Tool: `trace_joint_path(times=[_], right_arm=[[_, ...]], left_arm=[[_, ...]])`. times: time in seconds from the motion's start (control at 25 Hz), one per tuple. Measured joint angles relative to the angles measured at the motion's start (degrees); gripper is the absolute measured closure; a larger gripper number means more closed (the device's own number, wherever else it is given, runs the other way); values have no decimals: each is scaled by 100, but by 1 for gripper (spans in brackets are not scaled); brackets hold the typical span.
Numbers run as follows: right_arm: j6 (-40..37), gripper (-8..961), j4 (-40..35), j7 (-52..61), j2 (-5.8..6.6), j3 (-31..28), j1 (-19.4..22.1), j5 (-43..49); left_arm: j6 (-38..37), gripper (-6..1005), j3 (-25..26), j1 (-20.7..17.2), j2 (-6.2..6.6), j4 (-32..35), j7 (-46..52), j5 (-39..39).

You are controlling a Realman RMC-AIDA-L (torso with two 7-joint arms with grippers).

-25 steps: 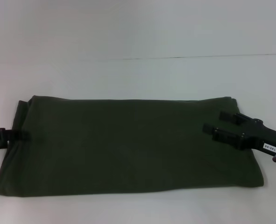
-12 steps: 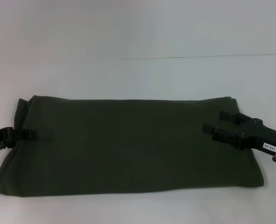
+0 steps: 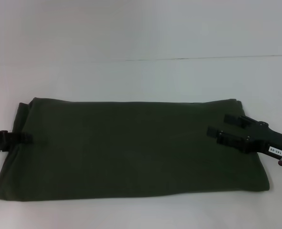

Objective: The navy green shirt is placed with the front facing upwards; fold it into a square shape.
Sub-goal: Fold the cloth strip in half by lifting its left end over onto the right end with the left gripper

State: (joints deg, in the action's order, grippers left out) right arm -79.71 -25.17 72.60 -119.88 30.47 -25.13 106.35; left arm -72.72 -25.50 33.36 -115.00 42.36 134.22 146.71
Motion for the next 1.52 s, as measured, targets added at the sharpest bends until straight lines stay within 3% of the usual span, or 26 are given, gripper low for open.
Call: trace_joint_path(times=[1.52], right_arm=[[-24, 29, 4, 27, 0, 3, -3, 0]], left_arm=[[73, 237, -160, 36, -43, 46, 27, 28]])
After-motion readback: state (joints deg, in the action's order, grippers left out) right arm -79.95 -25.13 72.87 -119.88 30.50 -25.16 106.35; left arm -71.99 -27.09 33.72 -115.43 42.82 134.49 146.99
